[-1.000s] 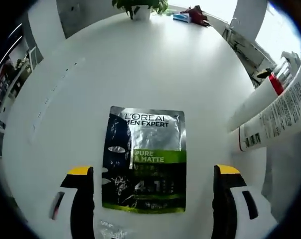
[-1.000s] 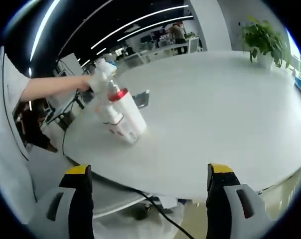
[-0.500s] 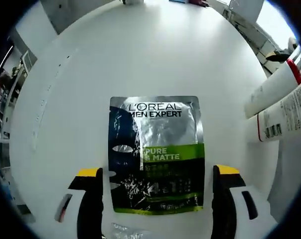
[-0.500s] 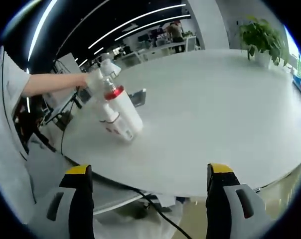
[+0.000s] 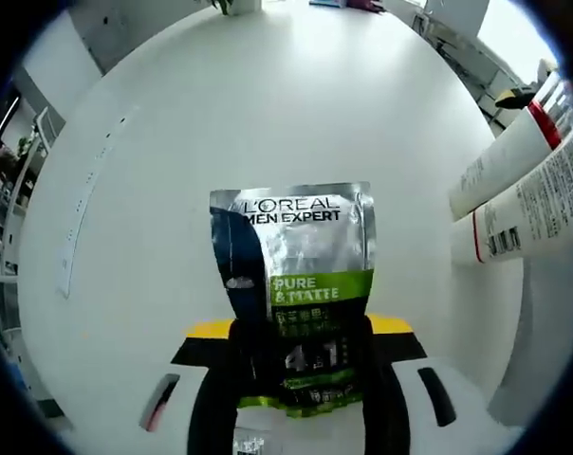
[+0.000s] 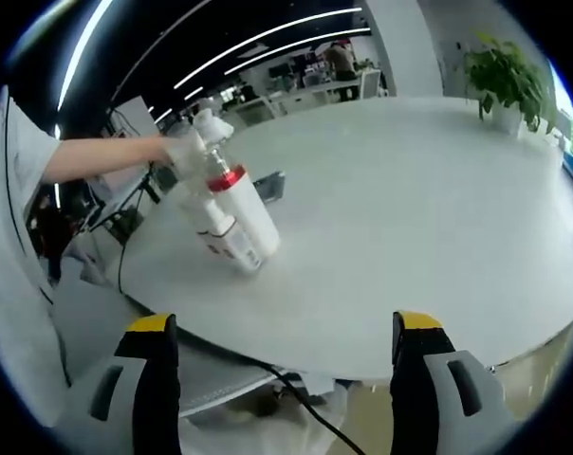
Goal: Arrange the skincare products in the storage area until every visible bottle or jar stands upright without overlapping.
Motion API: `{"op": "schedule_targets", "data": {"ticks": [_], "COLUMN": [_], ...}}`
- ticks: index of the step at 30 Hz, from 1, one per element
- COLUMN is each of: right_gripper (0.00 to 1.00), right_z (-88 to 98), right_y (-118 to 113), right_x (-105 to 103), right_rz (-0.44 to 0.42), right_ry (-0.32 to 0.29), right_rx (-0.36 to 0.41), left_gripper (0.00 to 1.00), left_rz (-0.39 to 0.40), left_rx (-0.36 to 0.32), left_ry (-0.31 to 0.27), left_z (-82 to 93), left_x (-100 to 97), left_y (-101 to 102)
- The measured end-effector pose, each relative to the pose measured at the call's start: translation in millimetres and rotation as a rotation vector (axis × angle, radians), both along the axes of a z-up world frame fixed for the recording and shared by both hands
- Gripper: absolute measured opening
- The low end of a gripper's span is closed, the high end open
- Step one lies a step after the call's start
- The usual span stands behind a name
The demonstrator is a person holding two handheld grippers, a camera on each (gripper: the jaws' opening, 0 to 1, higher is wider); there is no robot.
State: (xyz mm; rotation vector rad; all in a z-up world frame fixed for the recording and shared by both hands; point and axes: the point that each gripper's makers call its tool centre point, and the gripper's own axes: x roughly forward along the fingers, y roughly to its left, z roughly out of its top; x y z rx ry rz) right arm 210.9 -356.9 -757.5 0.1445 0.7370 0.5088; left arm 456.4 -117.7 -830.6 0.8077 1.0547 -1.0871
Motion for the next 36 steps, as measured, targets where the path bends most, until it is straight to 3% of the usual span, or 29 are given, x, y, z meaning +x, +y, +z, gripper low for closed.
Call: {"op": "schedule_targets", "data": {"ticks": [1,2,7,11,13,16,24,25,27,33,36], "right_gripper": [0.93,0.93,0.93,0.93,0.93,0.93,0.92,0.92,0.92,0.90,0.90], "right_z": [1.5,2.3,3.7,8.3,11.0,16.1,37.7,43.5,56.3,93.0,108.6], "right_y": [-0.5,-0.7,-1.8,0.8,3.5,9.7,29.9,34.0,41.6,68.8,85.7], "right_x": [0.3,0.4,-0.1,0.5,1.3,3.5,4.7,5.9,9.2,17.1,17.5], "right_rz": [-0.002,-0.003,-0.003,0.001,0.009,0.022,0.071,0.078,0.086,0.111,0.120], "right_ry": [-0.002,-0.004,-0.008,-0.018,-0.023,-0.037,-0.080,-0.095,-0.120,-0.204,-0.233], "right_rx": [-0.001,-0.002,-0.010,-0.010,-0.013,-0.009,0.011,0.020,0.037,0.106,0.159], "left_gripper": [0.28,0.27,0.21,0.19,0.18,0.18,0.18,0.18,0.18,0.18,0.18], "left_rz": [-0.002,0.057,0.095,0.161,0.211,0.280,0.459,0.476,0.502,0.611,0.661], "left_rx": [-0.014,-0.027,-0.051,-0.056,-0.088,-0.126,-0.237,-0.240,-0.255,-0.358,-0.411], "left_ry": [0.016,0.009,0.021,0.017,0.019,0.011,-0.042,-0.048,-0.058,-0.097,-0.118], "left_z": [0.1,0.1,0.1,1.6,6.6,10.4,40.9,51.7,53.4,90.8,99.6], "left_x": [-5.2,-3.9,-9.8,-10.1,-18.7,-16.3,-45.0,-64.0,-66.0,-107.6,-114.5], "left_y": [-1.4,0.5,6.5,24.6,25.7,36.7,66.8,67.1,72.8,82.6,87.5]}}
